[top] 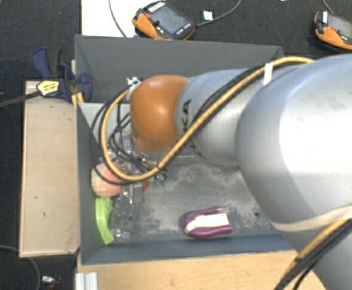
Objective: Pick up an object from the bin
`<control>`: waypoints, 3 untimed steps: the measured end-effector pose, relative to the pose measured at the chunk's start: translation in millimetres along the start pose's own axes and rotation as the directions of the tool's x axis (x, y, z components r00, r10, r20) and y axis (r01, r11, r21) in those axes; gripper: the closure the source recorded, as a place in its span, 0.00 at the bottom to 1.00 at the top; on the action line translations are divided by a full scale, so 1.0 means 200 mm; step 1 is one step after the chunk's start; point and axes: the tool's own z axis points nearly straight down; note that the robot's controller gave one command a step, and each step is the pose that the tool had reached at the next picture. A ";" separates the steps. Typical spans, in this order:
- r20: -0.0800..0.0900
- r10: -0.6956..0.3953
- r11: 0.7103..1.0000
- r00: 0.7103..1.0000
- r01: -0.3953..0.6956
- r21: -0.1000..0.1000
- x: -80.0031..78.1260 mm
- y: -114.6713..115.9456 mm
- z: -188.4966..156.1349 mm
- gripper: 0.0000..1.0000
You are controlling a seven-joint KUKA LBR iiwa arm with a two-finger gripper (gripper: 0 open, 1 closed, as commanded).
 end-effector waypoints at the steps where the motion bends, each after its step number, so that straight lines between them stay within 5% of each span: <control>1: 0.000 -0.024 1.000 1.000 0.024 0.001 -0.01 -0.01 0.01 0.00; 2: 0.010 -0.015 1.000 1.000 0.015 -0.001 -0.07 -0.23 0.09 0.00; 3: 0.020 -0.083 0.997 0.996 0.083 -0.001 -0.05 -0.18 0.08 0.00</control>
Offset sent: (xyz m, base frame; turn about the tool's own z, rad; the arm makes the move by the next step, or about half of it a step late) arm 0.0178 -0.0445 -0.0220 -0.0174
